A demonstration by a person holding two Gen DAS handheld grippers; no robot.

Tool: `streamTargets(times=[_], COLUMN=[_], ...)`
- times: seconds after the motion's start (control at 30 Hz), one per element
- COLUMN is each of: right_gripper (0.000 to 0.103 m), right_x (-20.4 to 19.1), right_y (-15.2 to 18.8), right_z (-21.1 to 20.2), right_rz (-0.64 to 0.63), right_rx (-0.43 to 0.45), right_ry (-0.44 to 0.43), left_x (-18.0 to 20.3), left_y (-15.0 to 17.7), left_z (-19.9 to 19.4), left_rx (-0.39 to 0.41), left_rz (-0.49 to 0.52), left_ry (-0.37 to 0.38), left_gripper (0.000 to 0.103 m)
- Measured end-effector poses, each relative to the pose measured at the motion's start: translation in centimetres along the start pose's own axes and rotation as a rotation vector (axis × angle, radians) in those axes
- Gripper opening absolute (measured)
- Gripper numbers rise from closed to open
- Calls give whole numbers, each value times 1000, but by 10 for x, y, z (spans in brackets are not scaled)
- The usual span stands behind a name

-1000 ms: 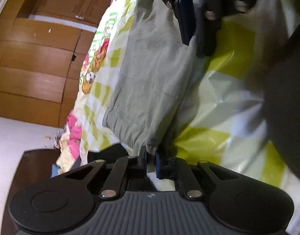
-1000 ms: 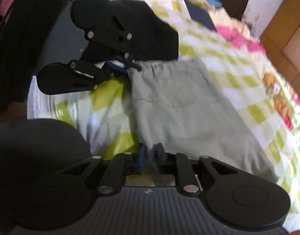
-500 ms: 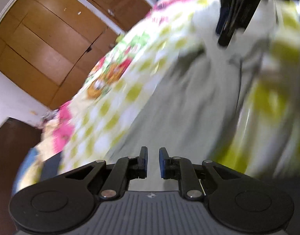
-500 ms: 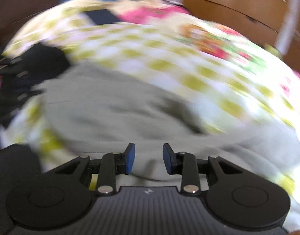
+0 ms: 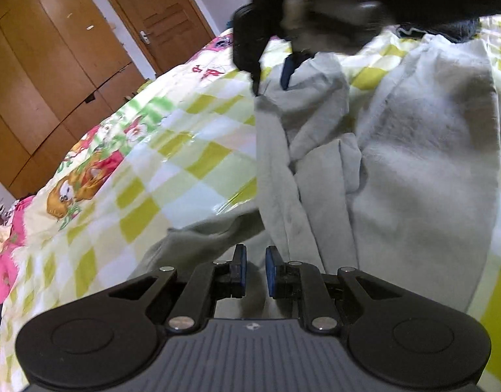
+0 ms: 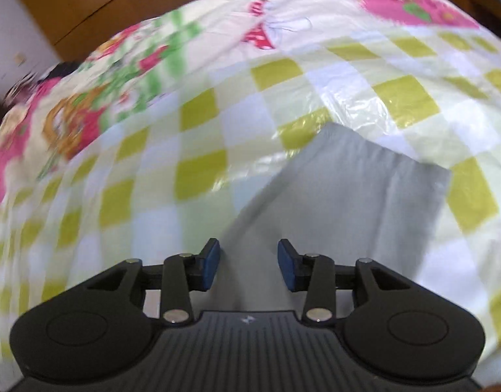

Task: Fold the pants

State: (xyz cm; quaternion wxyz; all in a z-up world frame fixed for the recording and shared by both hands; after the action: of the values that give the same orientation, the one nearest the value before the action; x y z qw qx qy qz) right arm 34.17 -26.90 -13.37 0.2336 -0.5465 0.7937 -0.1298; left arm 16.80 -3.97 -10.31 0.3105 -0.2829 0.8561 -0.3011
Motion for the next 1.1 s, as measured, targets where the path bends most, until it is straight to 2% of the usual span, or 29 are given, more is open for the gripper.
streamTargets(times=[0.17,0.2,0.23,0.27,0.4,0.5,0.6,0.73,0.8,0.9,0.97,1.03,1.1], right_gripper=[43,33,14,3,2,2,2,2,2,2,3,2,6], right_x=[2,4,7,11,35,56,87,144,178,233,259,271,273], right_y=[-13,-13,-14,-13,-15,-21,-15,29,61,117,143,153,151], right_z=[29,28,25,21,-37,-106,-177,-238,-244,-222,-212,-209,-213], right_rz=[-71,-72,-66,-40,30,105,167,228,302,425,543,600,598], right_rx=[22,27,28,24,86,180,275,334,323,247,223,235,267], right_ry=[122,130,123,94,-26,-155,-248,-264,-241,-163,-168,-186,-198], left_x=[6,7,7,8,14,21,32,61,77,101,112,119,123], left_y=[-4,-3,-3,-3,-4,-12,-24,-33,-33,-31,-32,-36,-40], left_z=[5,4,3,1,-10,-25,-41,-54,-55,-51,-50,-50,-49], left_rx=[-4,-6,-5,-4,-9,-1,24,49,45,21,17,16,13], left_rz=[-6,-8,-10,-11,28,61,77,131,177,223,254,281,287], left_ry=[3,-6,-16,-23,-47,-58,-55,-30,-9,34,42,42,48], left_gripper=[31,31,31,31,31,31,31,31,31,31,31,31,31])
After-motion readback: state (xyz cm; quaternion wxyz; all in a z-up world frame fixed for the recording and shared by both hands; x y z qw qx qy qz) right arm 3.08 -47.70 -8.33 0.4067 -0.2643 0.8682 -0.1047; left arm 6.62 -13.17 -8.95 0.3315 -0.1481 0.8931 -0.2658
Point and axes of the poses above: each gripper's, at about its wrist camera, not at the fingertips, and z roughly the way its jaws point, x to its right, y to its underside, the point moved 10 cm from there along z, roughly the way its jaws point, and after that the axes turned 6 degrees about x, right-handed, at the moved point
